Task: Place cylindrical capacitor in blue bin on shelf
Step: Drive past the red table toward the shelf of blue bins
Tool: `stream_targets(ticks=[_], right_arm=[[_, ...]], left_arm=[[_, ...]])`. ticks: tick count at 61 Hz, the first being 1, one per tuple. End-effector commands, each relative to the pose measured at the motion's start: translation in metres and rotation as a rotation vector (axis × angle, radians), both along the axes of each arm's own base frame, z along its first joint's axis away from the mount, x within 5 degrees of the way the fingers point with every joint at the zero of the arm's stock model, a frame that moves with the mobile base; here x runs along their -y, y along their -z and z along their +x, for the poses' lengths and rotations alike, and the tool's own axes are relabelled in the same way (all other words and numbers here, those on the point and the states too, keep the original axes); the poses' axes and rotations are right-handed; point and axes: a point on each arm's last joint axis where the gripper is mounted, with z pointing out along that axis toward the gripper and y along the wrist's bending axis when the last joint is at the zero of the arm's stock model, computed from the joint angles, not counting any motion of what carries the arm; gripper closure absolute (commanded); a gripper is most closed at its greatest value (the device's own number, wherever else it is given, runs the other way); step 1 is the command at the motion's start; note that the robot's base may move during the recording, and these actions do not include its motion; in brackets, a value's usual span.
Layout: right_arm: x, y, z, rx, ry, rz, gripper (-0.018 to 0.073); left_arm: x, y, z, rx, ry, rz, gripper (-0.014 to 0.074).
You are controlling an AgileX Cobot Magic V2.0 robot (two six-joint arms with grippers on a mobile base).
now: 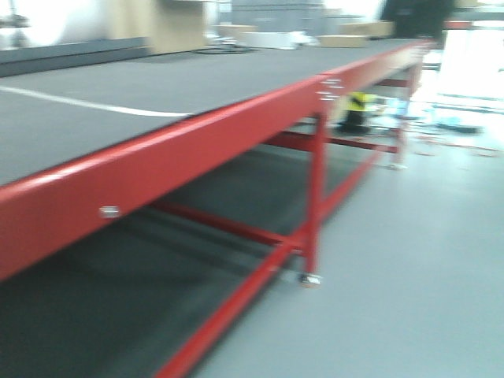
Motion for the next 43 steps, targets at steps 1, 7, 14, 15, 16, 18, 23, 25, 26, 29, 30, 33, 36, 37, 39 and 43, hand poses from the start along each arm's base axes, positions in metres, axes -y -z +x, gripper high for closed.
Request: stream_targets(ticks=[1, 7, 14, 15, 16, 18, 23, 25, 26, 29, 30, 33, 36, 37, 39, 43], right_arm=[[0.0007, -0.0061, -0.0027, 0.044, 0.003, 0.004, 0.0721], [0.0007, -0.0061, -0.0027, 0.044, 0.003, 0.004, 0.0721], [0.0007, -0.0061, -0.0027, 0.044, 0.003, 0.004, 0.0721], [0.0007, -0.0061, -0.0027, 0.044, 0.003, 0.004, 0.0721], [0.0007, -0.0061, -0.0027, 0.044, 0.003, 0.004, 0.0721], [0.0007, -0.0061, -0.0027, 0.044, 0.003, 0.004, 0.0721], [0.0007, -0.0061, -0.0027, 0.044, 0.003, 0.004, 0.0721], [0.0007, -0.0061, -0.0027, 0.044, 0.003, 0.004, 0.0721], [0.0007, -0.0061, -0.0027, 0.044, 0.003, 0.004, 0.0721], [0.0007, -0.0061, -0.0027, 0.044, 0.003, 0.004, 0.0721], [0.0007, -0.0061, -0.0027, 0.044, 0.003, 0.004, 0.0721], [0.0007, -0.0061, -0.0027, 0.044, 0.003, 0.004, 0.0721], [0.0007, -0.0061, -0.0027, 0.044, 0.003, 0.004, 0.0721], [0.0007, -0.0061, -0.0027, 0.044, 0.003, 0.004, 0.0721], [0.0007, -0.0061, -0.0027, 0.044, 0.003, 0.004, 0.0721], [0.0007, -0.0061, -0.0027, 0.044, 0.003, 0.004, 0.0721]], left_arm=[[0.0004, -0.0046, -0.0019, 0.027, 0.008, -0.011, 0.0707], [0.0004, -0.0046, -0.0019, 0.027, 0.008, -0.011, 0.0707], [0.0004, -0.0046, -0.0019, 0.027, 0.008, -0.011, 0.0707], [0.0004, -0.0046, -0.0019, 0.027, 0.008, -0.011, 0.0707], [0.0004, -0.0046, -0.0019, 0.027, 0.008, -0.011, 0.0707], [0.0004, -0.0046, -0.0019, 0.027, 0.008, -0.011, 0.0707], [0.0004, -0.0046, -0.0019, 0.027, 0.008, -0.011, 0.0707], [0.0004, -0.0046, -0.0019, 0.027, 0.008, -0.011, 0.0707], [0.0004, -0.0046, -0.0019, 0.027, 0.008, -0.011, 0.0707], [0.0004, -0.0046, -0.0019, 0.027, 0.008, -0.011, 0.0707], [0.0004, -0.0046, -0.0019, 0.027, 0.008, -0.011, 0.0707], [0.0004, -0.0046, -0.0019, 0.027, 0.008, -0.011, 0.0707], [0.0004, -0.0046, -0.0019, 0.027, 0.008, -0.011, 0.0707], [0.0004, -0.0046, -0.0019, 0.027, 0.008, -0.011, 0.0707], [0.0004, -0.0046, -0.0019, 0.027, 0.008, -0.011, 0.0707], [0.0004, -0.0046, -0.0019, 0.027, 0.008, -0.011, 0.0707]])
